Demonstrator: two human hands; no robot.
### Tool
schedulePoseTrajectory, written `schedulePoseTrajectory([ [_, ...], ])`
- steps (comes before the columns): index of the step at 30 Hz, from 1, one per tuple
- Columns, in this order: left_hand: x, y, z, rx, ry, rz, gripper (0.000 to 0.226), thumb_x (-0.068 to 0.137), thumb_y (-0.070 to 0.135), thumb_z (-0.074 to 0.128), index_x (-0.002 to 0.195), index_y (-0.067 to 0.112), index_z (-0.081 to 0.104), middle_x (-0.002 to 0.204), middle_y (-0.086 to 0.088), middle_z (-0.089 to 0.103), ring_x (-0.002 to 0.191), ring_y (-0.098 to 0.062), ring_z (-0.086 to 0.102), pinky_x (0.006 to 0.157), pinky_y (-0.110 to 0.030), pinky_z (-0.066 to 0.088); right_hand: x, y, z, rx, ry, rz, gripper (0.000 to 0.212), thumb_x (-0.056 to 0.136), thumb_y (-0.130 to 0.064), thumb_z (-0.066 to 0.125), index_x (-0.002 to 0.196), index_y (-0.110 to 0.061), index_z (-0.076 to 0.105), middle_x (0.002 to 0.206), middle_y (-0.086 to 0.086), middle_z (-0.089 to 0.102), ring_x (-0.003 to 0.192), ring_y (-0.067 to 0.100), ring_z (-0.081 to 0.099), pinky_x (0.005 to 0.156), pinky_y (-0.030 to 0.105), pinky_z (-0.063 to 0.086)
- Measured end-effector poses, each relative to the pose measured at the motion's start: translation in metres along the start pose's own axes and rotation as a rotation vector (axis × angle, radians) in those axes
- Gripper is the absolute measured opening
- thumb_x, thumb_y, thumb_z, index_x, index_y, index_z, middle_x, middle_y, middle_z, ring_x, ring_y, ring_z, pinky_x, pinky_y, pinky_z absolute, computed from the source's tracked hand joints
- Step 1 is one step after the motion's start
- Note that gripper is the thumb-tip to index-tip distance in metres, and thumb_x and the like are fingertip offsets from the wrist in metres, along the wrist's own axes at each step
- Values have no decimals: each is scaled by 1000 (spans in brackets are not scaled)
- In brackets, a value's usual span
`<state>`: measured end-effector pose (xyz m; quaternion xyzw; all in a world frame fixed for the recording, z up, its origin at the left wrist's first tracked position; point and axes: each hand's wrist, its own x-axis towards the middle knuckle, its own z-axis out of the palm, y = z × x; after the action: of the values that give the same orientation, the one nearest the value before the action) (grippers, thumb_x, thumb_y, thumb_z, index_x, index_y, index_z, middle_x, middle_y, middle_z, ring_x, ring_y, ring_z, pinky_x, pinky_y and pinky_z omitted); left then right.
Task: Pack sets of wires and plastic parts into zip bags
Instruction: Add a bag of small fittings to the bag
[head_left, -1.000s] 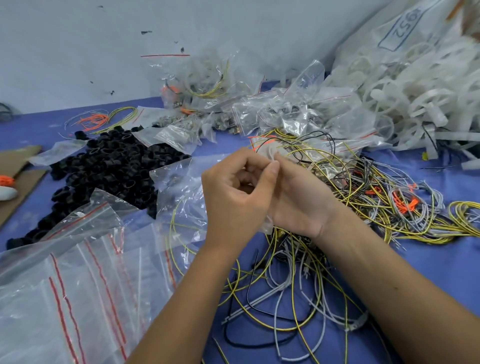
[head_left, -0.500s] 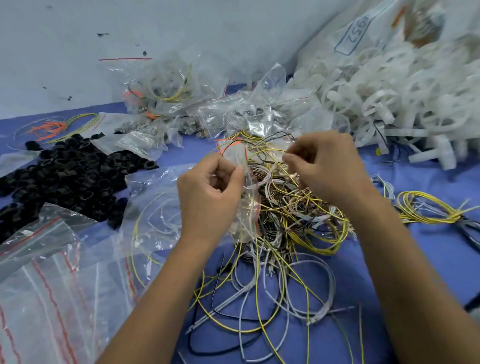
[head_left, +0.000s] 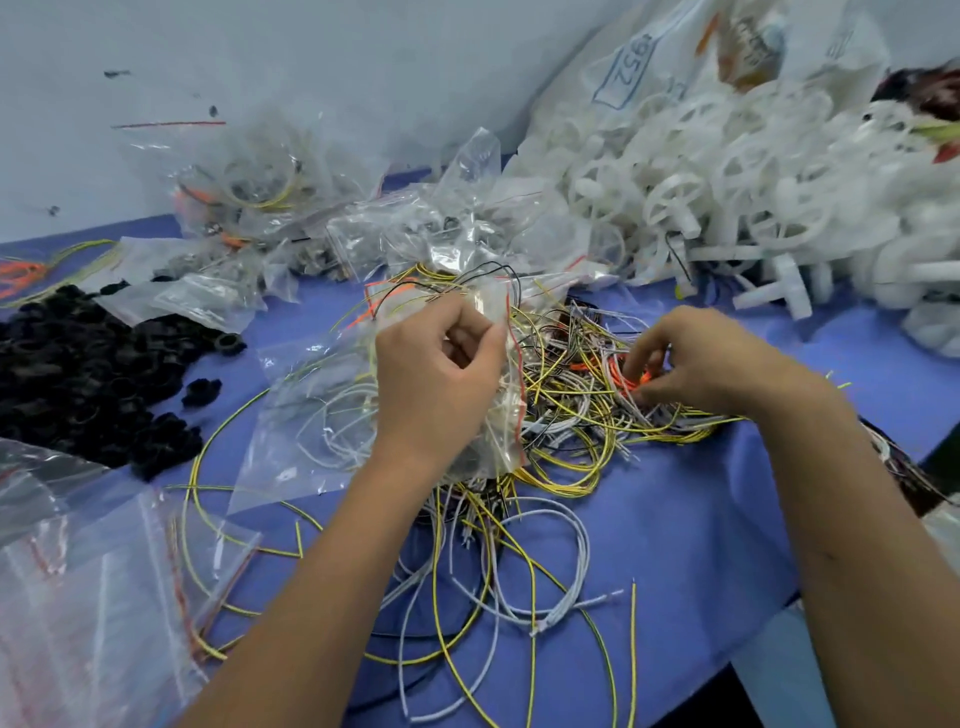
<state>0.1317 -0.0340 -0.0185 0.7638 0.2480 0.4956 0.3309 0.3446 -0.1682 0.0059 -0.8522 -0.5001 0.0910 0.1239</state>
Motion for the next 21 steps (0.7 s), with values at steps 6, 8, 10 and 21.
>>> schedulePoseTrajectory([
  [6,-2,-9,-3,-6,33,-62,22,87,12,75,68,16,64,60,9,57,55,-7,51,57,-28,48,12,-6,1,135,407,-41,7,95,-17,69,96,-13,74,84,4,67,77,23,55,72,33,40],
  [8,-4,-14,-4,-14,47,-112,22,88,13,75,68,14,65,61,8,59,57,-6,52,58,-31,49,17,-15,-5,167,434,-47,11,98,-21,65,97,-13,73,87,8,73,80,27,63,75,39,50],
  [10,-7,-20,-6,-25,59,-163,20,87,16,74,69,14,66,62,7,60,59,-11,56,61,-34,51,19,-27,-9,202,433,-103,15,98,-27,68,93,-16,77,74,-2,71,69,13,62,67,30,48],
  [21,-7,-56,-59,-55,308,-454,18,75,28,69,59,23,63,54,13,60,53,-7,50,61,-31,44,33,-82,14,1043,160,-60,8,90,-10,75,84,-5,78,73,13,75,61,20,51,51,24,34],
])
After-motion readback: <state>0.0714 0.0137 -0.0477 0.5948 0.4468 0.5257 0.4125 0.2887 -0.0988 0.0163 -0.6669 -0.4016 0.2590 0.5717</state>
